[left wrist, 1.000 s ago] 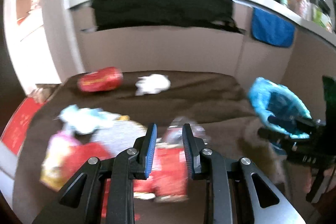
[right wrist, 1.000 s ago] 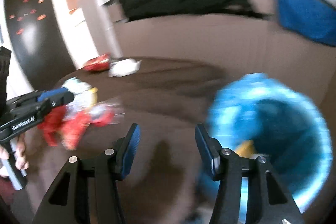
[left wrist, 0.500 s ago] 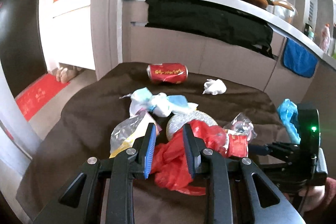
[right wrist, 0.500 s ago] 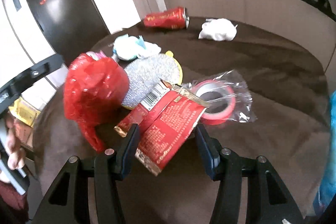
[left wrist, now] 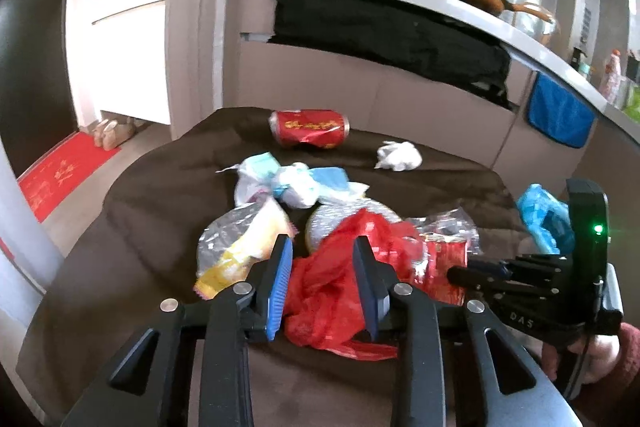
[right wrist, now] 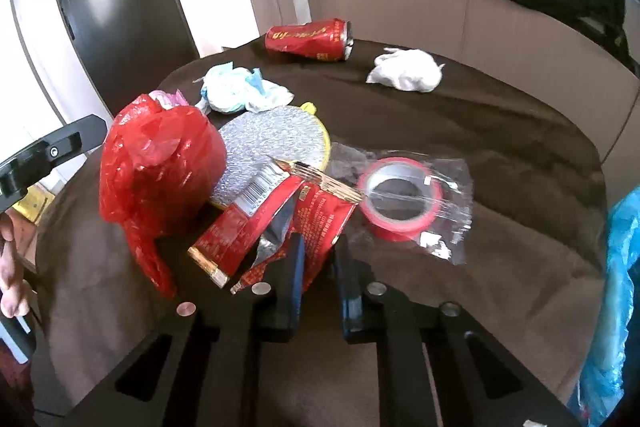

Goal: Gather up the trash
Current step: 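Lower the right tool onto the red snack wrappers and close on them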

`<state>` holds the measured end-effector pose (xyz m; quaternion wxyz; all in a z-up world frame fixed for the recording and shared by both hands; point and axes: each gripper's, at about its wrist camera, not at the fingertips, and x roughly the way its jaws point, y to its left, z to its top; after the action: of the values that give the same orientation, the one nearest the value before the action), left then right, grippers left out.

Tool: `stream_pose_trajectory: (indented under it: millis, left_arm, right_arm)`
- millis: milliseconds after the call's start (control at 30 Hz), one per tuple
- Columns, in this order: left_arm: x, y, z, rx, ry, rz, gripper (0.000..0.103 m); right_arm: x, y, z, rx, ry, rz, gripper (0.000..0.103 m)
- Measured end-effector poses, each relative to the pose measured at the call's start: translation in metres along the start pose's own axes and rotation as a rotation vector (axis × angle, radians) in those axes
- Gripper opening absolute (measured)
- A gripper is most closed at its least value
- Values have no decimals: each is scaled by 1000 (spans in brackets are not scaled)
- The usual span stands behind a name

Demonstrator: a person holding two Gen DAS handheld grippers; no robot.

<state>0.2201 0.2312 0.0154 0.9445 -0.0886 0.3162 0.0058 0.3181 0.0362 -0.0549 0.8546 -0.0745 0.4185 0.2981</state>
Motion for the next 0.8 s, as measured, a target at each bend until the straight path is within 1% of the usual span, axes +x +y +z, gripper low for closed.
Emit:
stream_pose_trajectory:
  millis: [133, 233, 333, 433, 533, 633, 667, 700, 800]
  left_arm:
    - [-6, -12, 1, 28, -8, -69, 36]
    - [-4, -21, 0, 54, 3, -91, 37]
    - [0, -29, -2, 72, 14, -88, 37]
    - [2, -31, -3, 69, 14, -81, 37]
    - [4, -30, -3, 54, 22, -72, 37]
    - [6, -28, -4, 45, 23, -58, 37]
    - [7, -27, -4, 44, 23, -48, 37]
    - [8, -27, -5, 45, 25, -35, 37]
    - [11, -25, -8, 50, 33, -7, 37]
  right_arm:
    - [-10, -13, -4, 21, -16, -14, 12]
    - [-16, -25, -9, 38, -20, -24, 12]
    - [-21, -33, -14, 49, -20, -32, 12]
    - [-27, -39, -18, 58, -33, -47, 12]
    - [-31, -43, -21, 60, -43, -63, 15]
    - [-31, -47, -22, 83, -43, -45, 17]
    - [-29, -48, -22, 93, -40, -27, 19]
    - [-27, -48, -22, 108, -33, -8, 24]
    - [-19, -48, -21, 147, -16, 16, 33]
